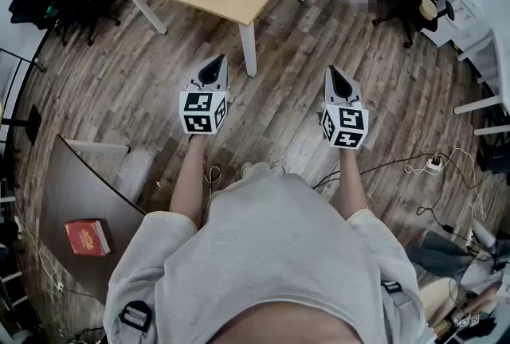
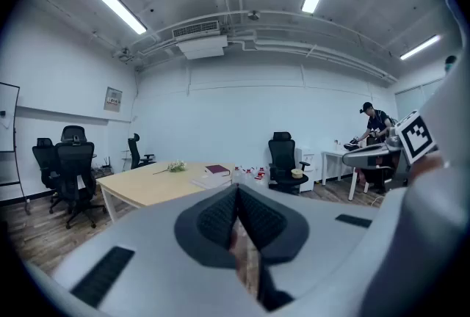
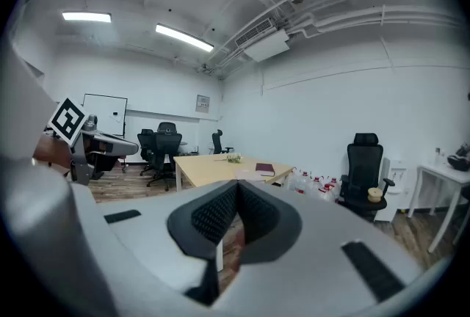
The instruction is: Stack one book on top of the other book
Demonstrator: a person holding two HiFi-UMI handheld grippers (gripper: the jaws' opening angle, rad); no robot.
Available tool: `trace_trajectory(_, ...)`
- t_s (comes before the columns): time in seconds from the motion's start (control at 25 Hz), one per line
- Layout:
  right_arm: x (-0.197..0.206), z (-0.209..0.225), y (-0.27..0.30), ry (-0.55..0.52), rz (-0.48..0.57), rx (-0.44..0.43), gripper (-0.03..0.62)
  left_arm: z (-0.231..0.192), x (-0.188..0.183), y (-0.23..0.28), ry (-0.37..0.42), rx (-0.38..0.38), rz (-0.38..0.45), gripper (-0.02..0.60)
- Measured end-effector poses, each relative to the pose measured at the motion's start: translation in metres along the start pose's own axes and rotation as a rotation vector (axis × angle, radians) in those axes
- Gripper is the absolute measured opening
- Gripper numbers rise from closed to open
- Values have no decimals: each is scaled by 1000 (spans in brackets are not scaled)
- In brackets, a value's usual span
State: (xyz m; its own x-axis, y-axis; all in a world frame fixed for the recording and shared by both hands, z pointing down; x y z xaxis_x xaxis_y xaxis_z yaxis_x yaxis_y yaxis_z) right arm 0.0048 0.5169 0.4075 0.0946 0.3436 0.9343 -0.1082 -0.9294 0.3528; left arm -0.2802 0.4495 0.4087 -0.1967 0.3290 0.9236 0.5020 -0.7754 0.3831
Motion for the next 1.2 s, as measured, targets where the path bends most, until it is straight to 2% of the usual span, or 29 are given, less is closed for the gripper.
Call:
trace_trajectory(0.64, 7, 0, -2, -11, -22, -1, 3, 7, 4, 3, 0, 8, -13, 11)
trace_trajectory(0.76, 6, 2, -2, -2, 5, -5, 3, 11, 4, 4, 5, 28, 4, 11)
trace_trajectory(0.8, 4, 3, -2, 6, 20, -15, 5, 14, 3, 6, 12, 48, 5, 28)
trace_trajectory(0.84, 2, 2, -1, 16, 31, -36, 5, 18, 4, 8, 21, 76, 0, 133)
trace_trajectory(0.88, 0, -2, 2, 23, 40, -71, 120, 22, 5, 11, 25, 107, -7, 257)
trace_trajectory(0.92, -1, -6, 5, 26, 51, -111, 335, 25, 6, 13, 23, 130, -11, 302)
trace_trajectory(0.96, -1, -11, 8, 22, 61, -143, 424, 27, 7, 14, 15, 144, -12, 345)
trace_trajectory(1.04, 1, -16, 10, 2, 60, -173, 459, 29, 11, 15, 6, 153, -17, 355)
trace_trajectory(1.2, 3, -15, 12, -18, 42, -175, 459, 33, 12, 19, 3, 147, -30, 357)
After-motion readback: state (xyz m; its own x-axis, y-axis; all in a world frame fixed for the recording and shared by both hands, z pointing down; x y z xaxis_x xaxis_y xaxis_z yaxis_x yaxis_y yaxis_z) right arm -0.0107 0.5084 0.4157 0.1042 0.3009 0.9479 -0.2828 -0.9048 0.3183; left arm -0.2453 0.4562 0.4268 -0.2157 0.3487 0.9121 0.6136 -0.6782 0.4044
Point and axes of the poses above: the fingertips, and each gripper's own axes: y forward along the fingers, z to its right, x out of its underside, the point moved 3 cm from there along -y, backward along the fingers, and after that the axes turned 10 degrees about -z, right-handed, at the moved point
